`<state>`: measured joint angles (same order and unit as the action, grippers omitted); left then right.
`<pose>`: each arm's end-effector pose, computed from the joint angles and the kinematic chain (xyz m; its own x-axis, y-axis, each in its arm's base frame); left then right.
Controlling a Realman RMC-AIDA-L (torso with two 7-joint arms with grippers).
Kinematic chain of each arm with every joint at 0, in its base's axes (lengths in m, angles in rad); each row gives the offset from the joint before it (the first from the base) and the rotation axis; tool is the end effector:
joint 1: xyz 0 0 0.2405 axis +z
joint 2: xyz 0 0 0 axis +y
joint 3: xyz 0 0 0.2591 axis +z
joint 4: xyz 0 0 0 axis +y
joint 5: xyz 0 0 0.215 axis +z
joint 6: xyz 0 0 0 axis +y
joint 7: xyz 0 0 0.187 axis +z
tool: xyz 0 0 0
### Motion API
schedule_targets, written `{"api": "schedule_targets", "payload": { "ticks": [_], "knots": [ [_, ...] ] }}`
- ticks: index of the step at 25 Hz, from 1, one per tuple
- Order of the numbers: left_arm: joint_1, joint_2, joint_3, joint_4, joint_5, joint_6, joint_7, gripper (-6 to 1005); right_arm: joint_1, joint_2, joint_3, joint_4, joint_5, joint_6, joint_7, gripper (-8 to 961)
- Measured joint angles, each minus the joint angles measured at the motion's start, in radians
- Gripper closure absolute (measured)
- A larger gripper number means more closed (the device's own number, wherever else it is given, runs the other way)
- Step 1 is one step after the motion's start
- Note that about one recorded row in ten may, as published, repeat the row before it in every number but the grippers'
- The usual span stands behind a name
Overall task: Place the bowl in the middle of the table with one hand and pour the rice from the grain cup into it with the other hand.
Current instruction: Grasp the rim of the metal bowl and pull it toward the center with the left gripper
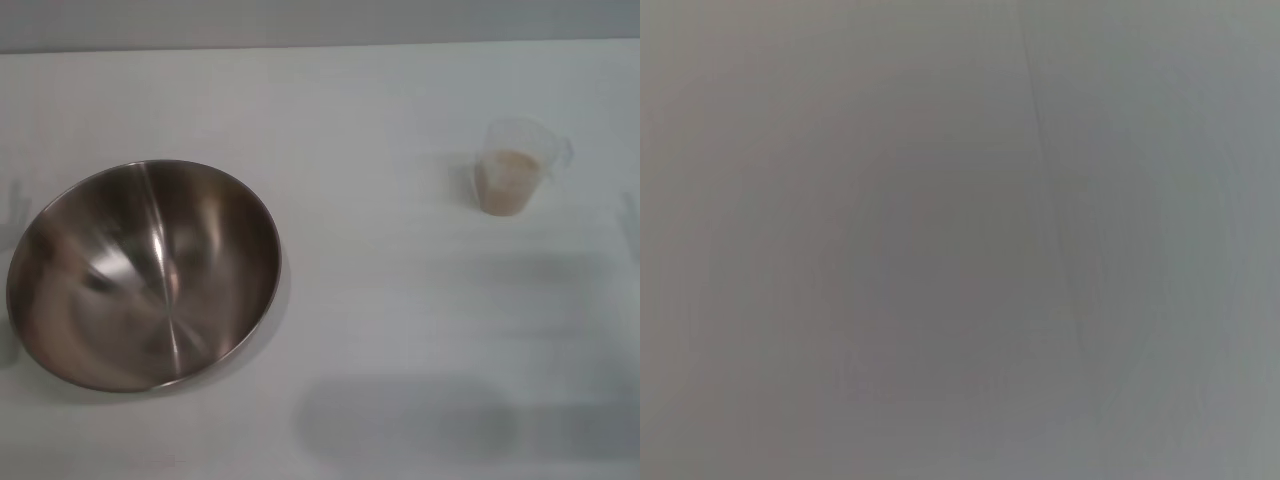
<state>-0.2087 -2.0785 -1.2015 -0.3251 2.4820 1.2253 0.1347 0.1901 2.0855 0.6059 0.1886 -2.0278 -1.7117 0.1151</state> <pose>-0.3683 0.3281 0.0262 0.8250 -0.1080 0.5547 0.5650 0.1357 -0.8139 0.3284 0.2693 0.0289 0.6336 0.3850 -0.6711 -0.7194 -0.0261 -0.6941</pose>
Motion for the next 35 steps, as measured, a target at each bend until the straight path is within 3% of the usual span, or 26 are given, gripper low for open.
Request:
{"api": "schedule_targets", "payload": {
  "ticks": [9,15,19,22,26,28,32,35],
  "knots": [
    [-0.004,0.002,0.007,-0.013,0.004,0.000,-0.065,191,0.008,-0.001,0.000,0.000,0.000,0.005,0.000,186],
    [-0.068,0.026,0.007,-0.057,0.030,-0.035,-0.124,195,0.019,-0.001,0.000,-0.001,0.001,0.020,0.000,185],
    [-0.079,0.059,-0.041,-0.226,0.070,-0.192,-0.064,198,0.023,-0.001,0.000,-0.002,0.001,0.036,0.000,185],
    [-0.057,0.097,-0.135,-0.485,0.174,-0.521,-0.026,200,0.026,-0.002,0.000,-0.002,0.002,0.040,0.000,186],
    [-0.020,0.116,-0.246,-0.818,0.278,-0.951,-0.047,203,0.029,-0.002,0.000,-0.002,0.002,0.040,0.000,187],
    [-0.024,0.120,-0.316,-1.000,0.288,-1.263,-0.043,205,0.030,-0.002,0.000,-0.001,0.002,0.040,0.000,186],
    [-0.068,0.109,-0.422,-1.206,0.262,-1.700,0.024,208,0.032,-0.002,0.000,-0.002,0.002,0.042,0.000,186],
    [-0.113,0.072,-0.534,-1.311,0.192,-1.986,0.137,210,0.033,-0.002,-0.002,-0.001,0.002,0.049,0.000,187]
  ]
}}
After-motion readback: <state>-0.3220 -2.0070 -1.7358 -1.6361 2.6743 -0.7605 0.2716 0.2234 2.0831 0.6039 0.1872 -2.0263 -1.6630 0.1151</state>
